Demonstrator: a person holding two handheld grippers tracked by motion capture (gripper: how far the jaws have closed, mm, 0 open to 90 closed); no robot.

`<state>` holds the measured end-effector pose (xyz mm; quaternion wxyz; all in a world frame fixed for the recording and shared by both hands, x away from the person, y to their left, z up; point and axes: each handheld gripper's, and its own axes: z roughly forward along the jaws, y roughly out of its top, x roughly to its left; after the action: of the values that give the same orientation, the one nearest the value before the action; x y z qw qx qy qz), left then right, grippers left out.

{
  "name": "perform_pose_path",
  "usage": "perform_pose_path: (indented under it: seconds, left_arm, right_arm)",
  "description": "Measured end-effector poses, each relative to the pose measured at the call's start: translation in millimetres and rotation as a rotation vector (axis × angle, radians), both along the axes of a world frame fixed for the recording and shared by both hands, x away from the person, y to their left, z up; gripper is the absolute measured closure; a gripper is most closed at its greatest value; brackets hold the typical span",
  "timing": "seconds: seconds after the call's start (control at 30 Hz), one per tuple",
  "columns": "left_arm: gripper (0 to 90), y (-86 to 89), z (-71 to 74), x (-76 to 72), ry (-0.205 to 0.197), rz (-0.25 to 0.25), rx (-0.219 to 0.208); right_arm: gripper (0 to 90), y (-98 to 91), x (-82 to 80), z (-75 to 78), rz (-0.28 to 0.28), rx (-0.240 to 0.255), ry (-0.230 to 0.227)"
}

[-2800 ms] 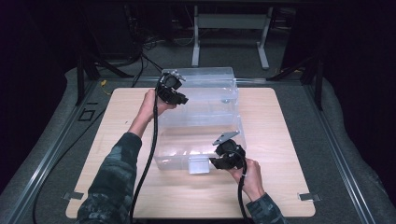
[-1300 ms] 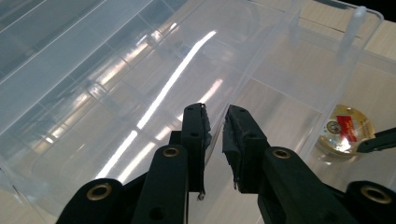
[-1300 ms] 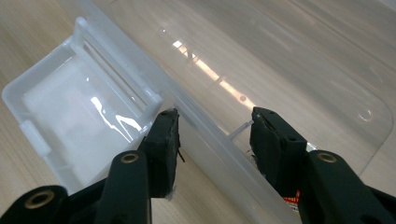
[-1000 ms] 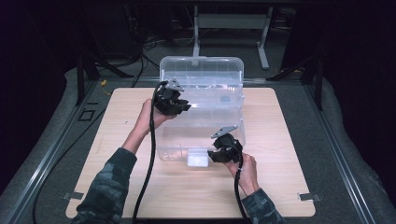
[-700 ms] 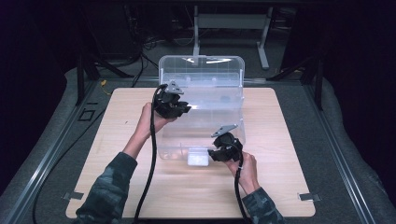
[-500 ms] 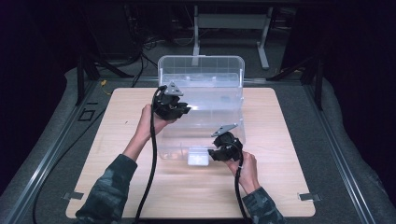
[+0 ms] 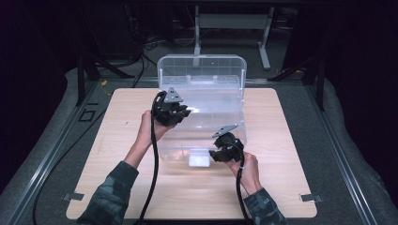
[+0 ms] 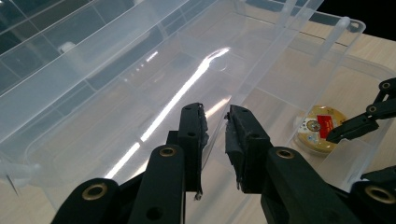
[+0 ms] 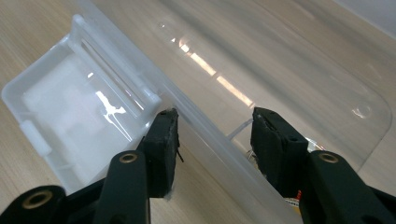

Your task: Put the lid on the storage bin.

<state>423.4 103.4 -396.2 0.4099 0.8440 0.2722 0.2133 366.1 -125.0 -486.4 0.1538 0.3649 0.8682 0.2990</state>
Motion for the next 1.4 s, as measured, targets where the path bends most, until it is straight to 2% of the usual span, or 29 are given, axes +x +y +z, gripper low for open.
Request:
perform_pose_path:
  seconds: [0.03, 0.13, 0.33, 0.5, 0.8, 0.9, 0.97, 1.03, 1.1, 1.13, 1.2, 1.27, 1.33, 1.4]
  left_arm:
    - [75.5, 0.8, -0.8, -0.2, 0.005, 0.001, -0.016]
    - [75.5, 0.5, -2.4, -2.9, 0.000, 0.006, -0.024]
    - [75.3, 1.8, -4.1, -8.6, -0.010, 0.003, -0.016]
    - [74.6, 2.4, -6.5, -13.2, -0.018, 0.006, -0.030]
    - [74.2, 3.3, -9.7, -20.0, -0.025, 0.000, -0.030]
    - [73.8, 3.2, -10.3, -22.5, -0.038, 0.002, -0.017]
    - [73.5, 2.4, -10.8, -23.6, -0.039, 0.007, -0.020]
    - [73.5, 2.3, -11.3, -24.2, -0.043, 0.008, -0.020]
    - [73.5, 3.3, -11.9, -24.4, -0.044, 0.007, -0.027]
    - [73.5, 3.4, -12.4, -24.7, -0.044, 0.008, -0.031]
    - [73.6, 3.3, -13.3, -25.7, -0.050, 0.009, -0.031]
    - [73.6, 3.2, -14.3, -26.9, -0.052, 0.008, -0.033]
    - [73.7, 3.5, -15.6, -28.2, -0.057, 0.005, -0.033]
    - [73.8, 3.7, -16.9, -29.7, -0.056, 0.003, -0.036]
  right_arm:
    - [51.9, -0.1, 0.0, 0.0, 0.001, -0.001, 0.000]
    - [51.9, 0.1, 0.3, 0.1, -0.001, 0.001, 0.004]
    - [51.9, 0.3, 0.4, 0.3, -0.003, 0.001, 0.006]
    - [51.8, 0.4, 0.9, 0.6, -0.002, -0.001, 0.011]
    - [51.6, 0.9, 1.6, 1.5, -0.005, -0.012, 0.022]
    - [51.2, 0.9, 2.1, 1.7, 0.000, -0.011, 0.029]
    - [49.3, -0.3, 4.9, 0.5, 0.001, -0.031, 0.050]
    - [49.0, -4.0, 7.7, -0.8, 0.003, -0.030, 0.071]
    - [50.2, -8.6, 7.3, 1.0, -0.003, -0.032, 0.077]
    - [50.4, -11.0, 6.6, 1.9, -0.002, -0.017, 0.080]
    - [49.8, -14.7, 4.1, 4.9, -0.010, -0.029, 0.072]
    - [45.2, -18.3, 1.1, 8.8, -0.005, -0.024, 0.074]
    - [44.9, -21.6, -2.0, 13.8, -0.015, -0.040, 0.058]
    - [45.1, -25.0, -6.4, 21.3, -0.012, -0.034, 0.051]
